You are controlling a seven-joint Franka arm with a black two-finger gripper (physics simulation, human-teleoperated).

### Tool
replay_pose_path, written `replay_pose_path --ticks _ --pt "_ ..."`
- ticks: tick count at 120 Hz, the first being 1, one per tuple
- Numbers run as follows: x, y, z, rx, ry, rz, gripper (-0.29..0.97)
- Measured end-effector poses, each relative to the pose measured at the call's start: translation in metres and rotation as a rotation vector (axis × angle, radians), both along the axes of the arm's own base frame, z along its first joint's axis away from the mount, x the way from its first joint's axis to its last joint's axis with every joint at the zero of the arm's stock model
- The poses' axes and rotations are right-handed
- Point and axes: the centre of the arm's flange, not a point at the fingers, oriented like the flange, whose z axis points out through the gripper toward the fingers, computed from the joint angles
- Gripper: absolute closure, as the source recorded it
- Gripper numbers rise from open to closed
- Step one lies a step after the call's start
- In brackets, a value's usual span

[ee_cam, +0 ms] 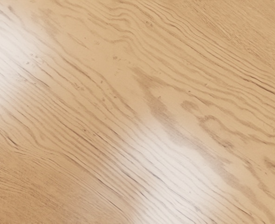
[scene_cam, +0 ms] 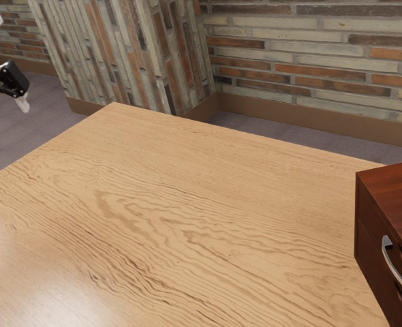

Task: Pull the drawer handle with one arm to open the drawer

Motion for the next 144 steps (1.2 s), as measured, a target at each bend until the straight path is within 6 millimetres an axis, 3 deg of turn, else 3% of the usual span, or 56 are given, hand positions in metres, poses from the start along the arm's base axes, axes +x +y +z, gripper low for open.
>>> replay_pose_path --ticks 16,18,27,36,63,70,76,86,102,119,124,131,137,144 --pt "0.002 -0.003 0.0 -0.004 -0.002 -0.003 0.0" --pt "0.001 -0.008 0.01 0.006 -0.017 -0.01 0.0" --pt "-0.018 -0.045 0.089 0.108 -0.134 -0.054 0.0" --pt "-0.025 -0.083 0.119 0.129 -0.18 -0.126 0.0" --pt "0.014 -0.229 0.123 0.106 -0.18 -0.439 0.0" --pt "0.017 -0.254 0.122 0.102 -0.18 -0.493 0.0" --pt "0.019 -0.264 0.121 0.1 -0.176 -0.513 0.0" --pt "0.026 -0.259 0.11 0.093 -0.15 -0.502 0.0" --pt "0.032 -0.223 0.097 0.09 -0.123 -0.423 0.0" --pt "0.04 -0.18 0.061 0.074 -0.036 -0.337 0.0" --pt "0.041 -0.173 0.033 0.032 -0.002 -0.349 0.0" --pt "0.047 -0.188 -0.013 -0.014 0.026 -0.408 0.0" --pt "0.05 -0.217 -0.033 -0.031 0.015 -0.479 0.0" --pt "0.05 -0.232 -0.055 -0.048 0.03 -0.514 0.0"
